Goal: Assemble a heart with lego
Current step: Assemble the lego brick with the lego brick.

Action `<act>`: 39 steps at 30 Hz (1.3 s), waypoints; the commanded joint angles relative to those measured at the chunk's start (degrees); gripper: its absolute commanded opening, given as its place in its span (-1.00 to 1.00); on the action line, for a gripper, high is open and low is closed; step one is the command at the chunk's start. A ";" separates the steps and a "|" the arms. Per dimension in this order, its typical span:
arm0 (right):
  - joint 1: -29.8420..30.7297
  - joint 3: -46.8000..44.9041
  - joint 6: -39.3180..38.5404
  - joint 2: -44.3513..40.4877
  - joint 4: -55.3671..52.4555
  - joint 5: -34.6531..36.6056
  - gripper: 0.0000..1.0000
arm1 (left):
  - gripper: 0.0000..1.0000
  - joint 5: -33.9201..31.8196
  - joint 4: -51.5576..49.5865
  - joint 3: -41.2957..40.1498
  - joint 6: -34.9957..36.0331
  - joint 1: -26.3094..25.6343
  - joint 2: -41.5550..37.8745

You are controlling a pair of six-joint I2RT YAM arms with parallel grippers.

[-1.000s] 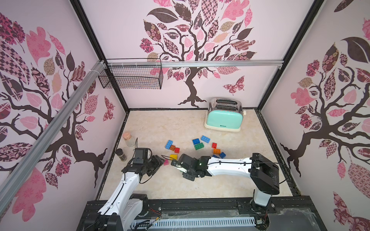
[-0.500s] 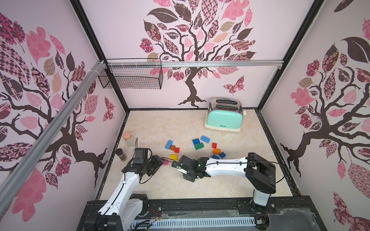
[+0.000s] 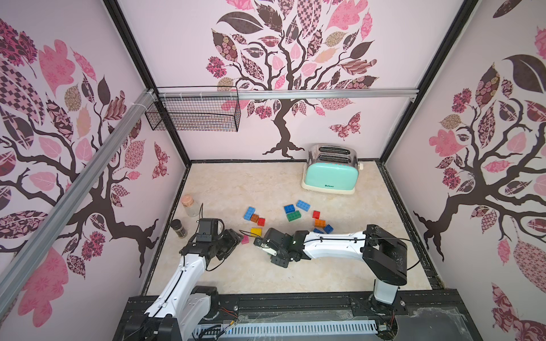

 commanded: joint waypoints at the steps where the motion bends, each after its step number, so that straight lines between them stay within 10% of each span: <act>1: -0.28 2.79 0.67 -0.24 -3.72 -1.21 -0.39 | 0.17 -0.40 0.20 -0.67 -0.13 0.28 -0.38; 39: -1.55 3.25 -1.07 2.97 -2.51 0.23 -0.39 | 0.17 -0.56 0.20 -0.68 -0.23 0.27 -0.30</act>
